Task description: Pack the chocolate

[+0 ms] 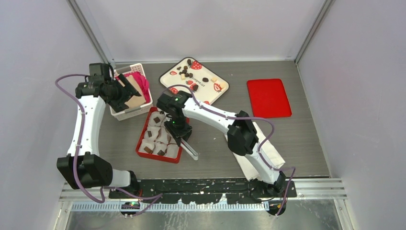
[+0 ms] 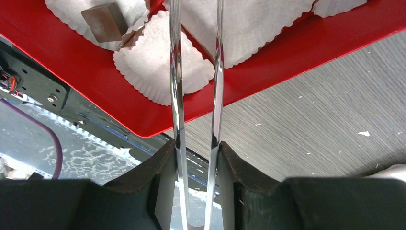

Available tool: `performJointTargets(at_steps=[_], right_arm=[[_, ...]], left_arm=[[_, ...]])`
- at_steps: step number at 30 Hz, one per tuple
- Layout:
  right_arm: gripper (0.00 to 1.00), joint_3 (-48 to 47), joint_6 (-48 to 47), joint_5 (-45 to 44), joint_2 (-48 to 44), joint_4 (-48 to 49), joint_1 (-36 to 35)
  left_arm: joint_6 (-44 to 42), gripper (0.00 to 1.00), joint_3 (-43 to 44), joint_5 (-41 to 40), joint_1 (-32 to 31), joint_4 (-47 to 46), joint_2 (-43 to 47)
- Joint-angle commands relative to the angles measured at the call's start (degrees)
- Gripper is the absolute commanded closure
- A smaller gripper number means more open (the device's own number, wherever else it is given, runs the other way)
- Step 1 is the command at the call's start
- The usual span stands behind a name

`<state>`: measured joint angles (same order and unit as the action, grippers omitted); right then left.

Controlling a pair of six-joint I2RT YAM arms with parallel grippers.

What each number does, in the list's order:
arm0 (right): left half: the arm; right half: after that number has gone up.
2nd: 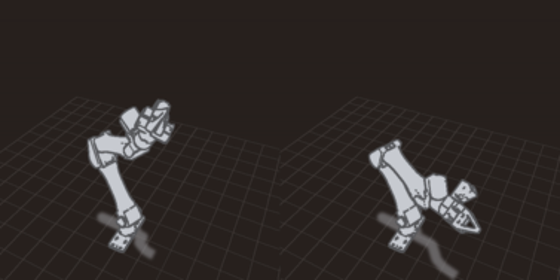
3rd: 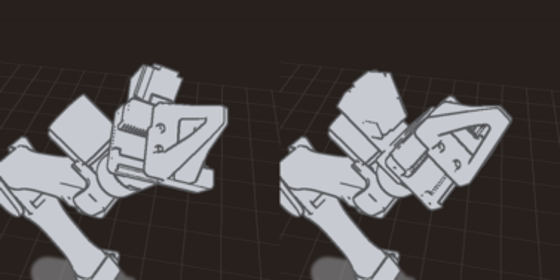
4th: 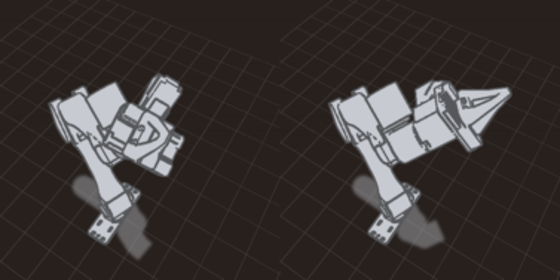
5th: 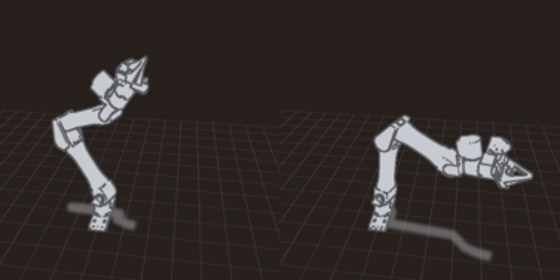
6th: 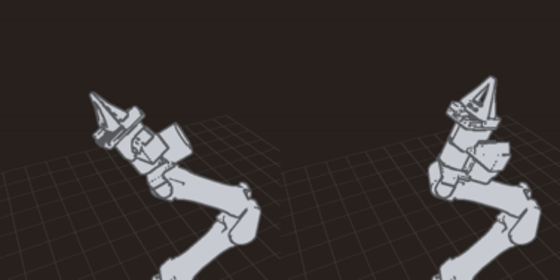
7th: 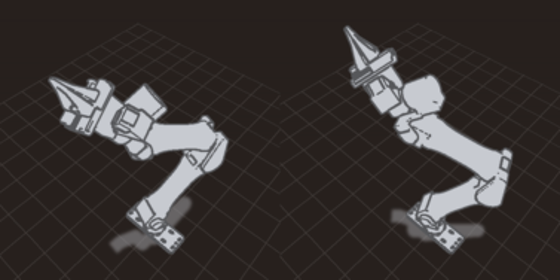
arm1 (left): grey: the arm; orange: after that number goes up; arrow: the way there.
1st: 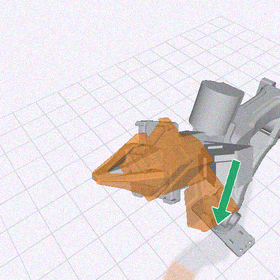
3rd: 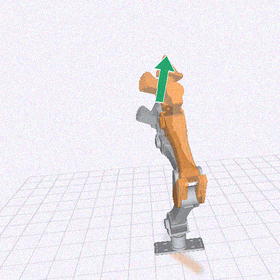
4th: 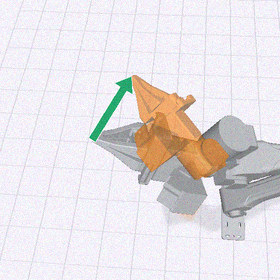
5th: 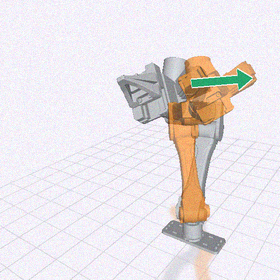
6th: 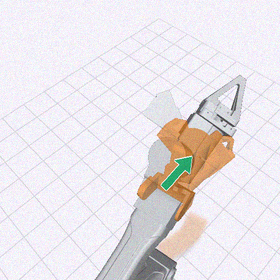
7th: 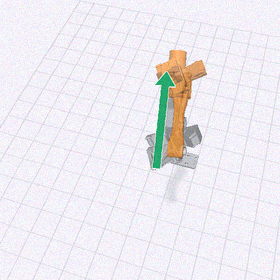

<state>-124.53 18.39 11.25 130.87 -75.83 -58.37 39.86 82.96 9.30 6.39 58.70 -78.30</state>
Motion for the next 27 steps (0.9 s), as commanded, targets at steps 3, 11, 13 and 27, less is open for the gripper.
performJointTargets(at_steps=[3,11,13,27], right_arm=[[0.92,-1.4,-0.8,0.9,-1.7,0.1,-1.7],[0.92,-2.4,-1.2,1.1,0.0,0.4,-2.9],[0.91,-2.6,-1.2,1.1,0.3,0.5,-3.0],[0.77,-5.0,-1.2,1.1,2.4,0.9,-2.9]], left_arm=[[-1.1,0.25,-0.1,0.9,0.4,-1.3,2.3],[-1.2,0.25,-0.3,0.6,0.3,-1.0,3.0],[-1.2,0.25,-0.5,0.5,0.3,-0.9,3.1],[-1.2,0.25,-0.5,0.2,0.4,-0.7,3.4]])
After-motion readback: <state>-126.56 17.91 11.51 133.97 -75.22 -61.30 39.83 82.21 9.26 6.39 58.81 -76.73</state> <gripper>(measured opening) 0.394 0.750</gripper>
